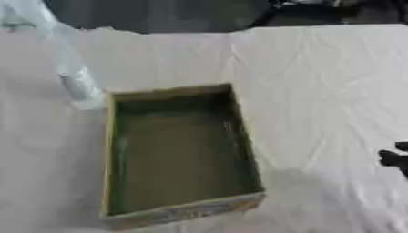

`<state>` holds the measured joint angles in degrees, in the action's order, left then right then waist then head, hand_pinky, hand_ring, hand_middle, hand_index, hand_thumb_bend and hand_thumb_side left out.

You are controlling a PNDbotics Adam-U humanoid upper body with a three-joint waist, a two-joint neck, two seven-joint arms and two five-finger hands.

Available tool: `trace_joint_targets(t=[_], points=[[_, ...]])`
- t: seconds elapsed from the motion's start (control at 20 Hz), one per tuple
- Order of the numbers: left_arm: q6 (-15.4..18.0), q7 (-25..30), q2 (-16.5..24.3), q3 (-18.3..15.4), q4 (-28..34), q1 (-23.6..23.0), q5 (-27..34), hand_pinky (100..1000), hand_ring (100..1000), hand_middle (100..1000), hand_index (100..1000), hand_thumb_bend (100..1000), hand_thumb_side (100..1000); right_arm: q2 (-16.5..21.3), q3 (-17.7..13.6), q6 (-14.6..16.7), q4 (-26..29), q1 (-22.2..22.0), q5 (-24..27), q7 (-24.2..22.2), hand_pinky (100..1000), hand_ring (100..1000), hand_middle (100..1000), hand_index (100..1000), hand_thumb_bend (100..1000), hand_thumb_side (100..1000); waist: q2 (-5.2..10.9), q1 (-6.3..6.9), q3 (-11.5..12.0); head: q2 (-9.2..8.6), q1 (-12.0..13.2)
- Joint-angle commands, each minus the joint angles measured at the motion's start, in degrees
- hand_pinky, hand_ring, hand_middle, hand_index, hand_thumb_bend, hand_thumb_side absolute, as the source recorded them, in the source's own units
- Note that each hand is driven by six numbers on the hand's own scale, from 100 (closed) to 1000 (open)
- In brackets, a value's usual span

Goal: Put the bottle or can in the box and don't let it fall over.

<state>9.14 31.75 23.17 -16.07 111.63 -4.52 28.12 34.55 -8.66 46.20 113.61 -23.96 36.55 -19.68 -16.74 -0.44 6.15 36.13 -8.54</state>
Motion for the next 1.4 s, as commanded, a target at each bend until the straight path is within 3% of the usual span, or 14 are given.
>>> trace_joint_targets(t=[0.05,0.45,0.7,1.0,1.4], points=[[0.15,0.07,0.76,-0.24,1.14,0.30,-0.37,1000,1000,1000,702,146,724,0.96,-1.93,1.29,0.98,-0.84,1.38,0.09,938,772,849,939,100,545,0.38,-0.05,0.01,0.38,1.19],[0.52,0.02,0.98,-0.14,1.57,0.41,0.22,1000,1000,1000,702,145,721,0.71,-2.82,2.19,0.98,-1.21,3.42,-0.90,938,773,850,939,100,547,0.23,0.18,-0.02,0.23,4.14],[0.72,0.17,1.05,-0.04,1.56,0.43,0.12,1000,1000,1000,703,144,722,0.39,-3.31,2.32,0.98,-1.55,4.34,-1.72,939,774,851,940,100,546,0.14,0.21,-0.17,-0.59,3.35],[1.03,0.18,1.39,0.07,1.65,0.70,0.06,1000,1000,1000,703,145,723,0.03,-4.13,4.63,0.98,-3.13,5.03,-2.83,937,775,851,939,100,540,-0.10,-0.03,-0.32,-1.03,2.88],[1.09,0.32,1.59,0.12,1.54,0.90,-0.89,1000,1000,1000,704,144,724,0.42,-8.95,5.76,0.98,-5.62,10.94,-6.56,935,776,852,934,100,535,-0.39,-0.64,-0.51,-1.11,2.76]])
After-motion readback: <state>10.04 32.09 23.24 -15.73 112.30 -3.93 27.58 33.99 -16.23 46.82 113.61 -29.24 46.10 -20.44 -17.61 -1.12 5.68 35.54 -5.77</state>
